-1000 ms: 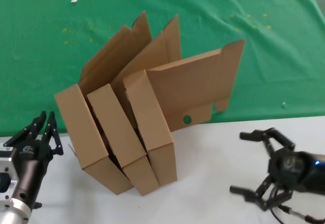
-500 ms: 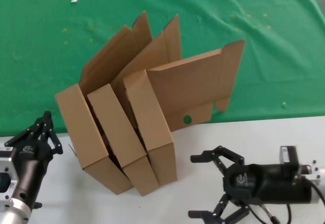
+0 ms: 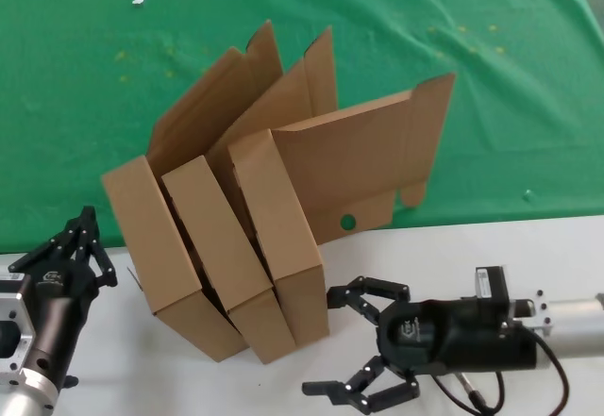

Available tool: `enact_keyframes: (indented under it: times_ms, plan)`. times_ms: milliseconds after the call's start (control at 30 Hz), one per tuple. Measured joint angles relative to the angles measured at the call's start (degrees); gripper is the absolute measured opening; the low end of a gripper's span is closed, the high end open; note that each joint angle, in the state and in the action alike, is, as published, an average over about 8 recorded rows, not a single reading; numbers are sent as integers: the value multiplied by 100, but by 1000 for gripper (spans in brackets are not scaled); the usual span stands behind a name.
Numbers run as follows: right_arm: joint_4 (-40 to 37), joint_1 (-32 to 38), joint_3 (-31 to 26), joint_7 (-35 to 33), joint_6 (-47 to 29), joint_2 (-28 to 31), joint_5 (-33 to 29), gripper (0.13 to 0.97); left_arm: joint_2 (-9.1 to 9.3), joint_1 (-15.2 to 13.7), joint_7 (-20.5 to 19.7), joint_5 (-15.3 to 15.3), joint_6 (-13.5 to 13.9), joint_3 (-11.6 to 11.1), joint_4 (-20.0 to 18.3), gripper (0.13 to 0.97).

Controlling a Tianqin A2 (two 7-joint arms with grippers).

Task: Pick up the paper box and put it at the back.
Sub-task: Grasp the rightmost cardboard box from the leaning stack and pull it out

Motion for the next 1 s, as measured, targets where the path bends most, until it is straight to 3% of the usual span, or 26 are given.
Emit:
enact_keyframes:
  times_ms: [333,600,900,1000]
  plan:
    - [-247,134,843,-139,37,-233,-893,609,0,0,0,0,0,0,0,145]
    - [-285,238,1344,-182,115,-200,-1497,399,0,0,0,0,0,0,0,145]
    - [-291,293,1801,-207,189,-108,-2001,252,0,0,0,0,0,0,0,144]
    - [-291,294,1960,-213,174,-78,-2141,252,0,0,0,0,0,0,0,144]
